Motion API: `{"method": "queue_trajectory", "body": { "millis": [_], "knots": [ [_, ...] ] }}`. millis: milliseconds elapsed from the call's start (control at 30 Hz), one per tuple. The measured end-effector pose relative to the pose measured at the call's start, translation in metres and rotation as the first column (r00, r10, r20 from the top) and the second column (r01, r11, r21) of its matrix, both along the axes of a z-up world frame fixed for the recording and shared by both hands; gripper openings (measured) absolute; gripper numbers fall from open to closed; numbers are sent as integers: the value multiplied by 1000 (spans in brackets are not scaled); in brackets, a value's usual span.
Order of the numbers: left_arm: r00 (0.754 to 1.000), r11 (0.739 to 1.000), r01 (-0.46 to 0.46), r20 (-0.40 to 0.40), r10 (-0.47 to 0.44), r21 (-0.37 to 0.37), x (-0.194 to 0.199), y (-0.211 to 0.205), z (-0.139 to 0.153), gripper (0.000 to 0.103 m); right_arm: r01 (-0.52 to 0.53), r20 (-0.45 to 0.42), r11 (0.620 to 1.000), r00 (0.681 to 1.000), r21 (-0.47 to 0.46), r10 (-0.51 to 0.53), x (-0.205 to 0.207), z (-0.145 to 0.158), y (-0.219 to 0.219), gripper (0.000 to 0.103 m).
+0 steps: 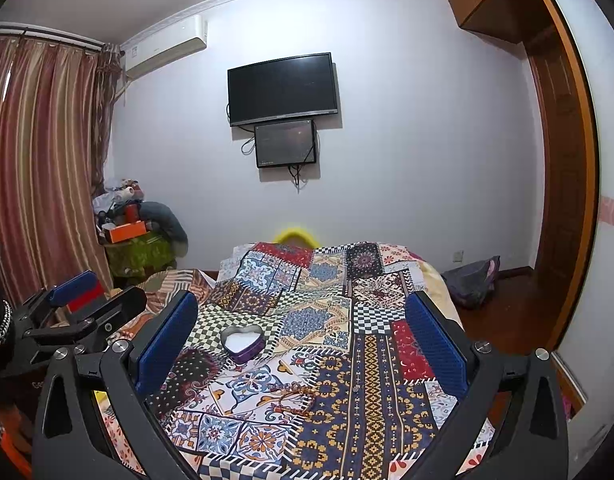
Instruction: Organize jewelry
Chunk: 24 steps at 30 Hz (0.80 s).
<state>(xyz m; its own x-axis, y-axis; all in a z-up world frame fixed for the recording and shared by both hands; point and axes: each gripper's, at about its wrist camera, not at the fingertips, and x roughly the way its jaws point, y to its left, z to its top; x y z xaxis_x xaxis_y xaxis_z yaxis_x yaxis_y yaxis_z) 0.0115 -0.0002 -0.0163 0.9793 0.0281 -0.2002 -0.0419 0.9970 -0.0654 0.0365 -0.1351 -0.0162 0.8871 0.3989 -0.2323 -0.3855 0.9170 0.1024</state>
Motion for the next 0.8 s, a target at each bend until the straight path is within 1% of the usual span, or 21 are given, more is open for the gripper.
{"method": "queue_trajectory", "body": {
  "millis": [300, 467, 633, 700, 767, 800],
  "knots": [
    [1000, 1000, 0, -10, 0, -4, 3, 4, 0, 103, -2, -11, 1000, 1000, -2, 2, 3, -4, 0, 103],
    [1000, 1000, -4, -24, 4, 1, 13, 8, -4, 103, -1, -31, 1000, 1000, -6, 1, 11, -8, 0, 103],
    [997, 1000, -9, -78, 9, -5, 29, 14, -20, 103, 14, -88, 1000, 996, -25, -16, 30, -25, -1, 103],
    [994, 1000, -16, -113, 14, -13, 38, 18, -30, 103, 21, -121, 999, 992, -41, -26, 39, -35, -2, 103],
    [986, 999, -28, -164, 25, -18, 50, 23, -43, 103, 31, -154, 998, 987, -61, -40, 49, -46, -4, 103],
    [983, 999, -33, -180, 30, -15, 54, 23, -48, 103, 38, -183, 996, 982, -80, -52, 57, -55, -5, 103]
  ]
}}
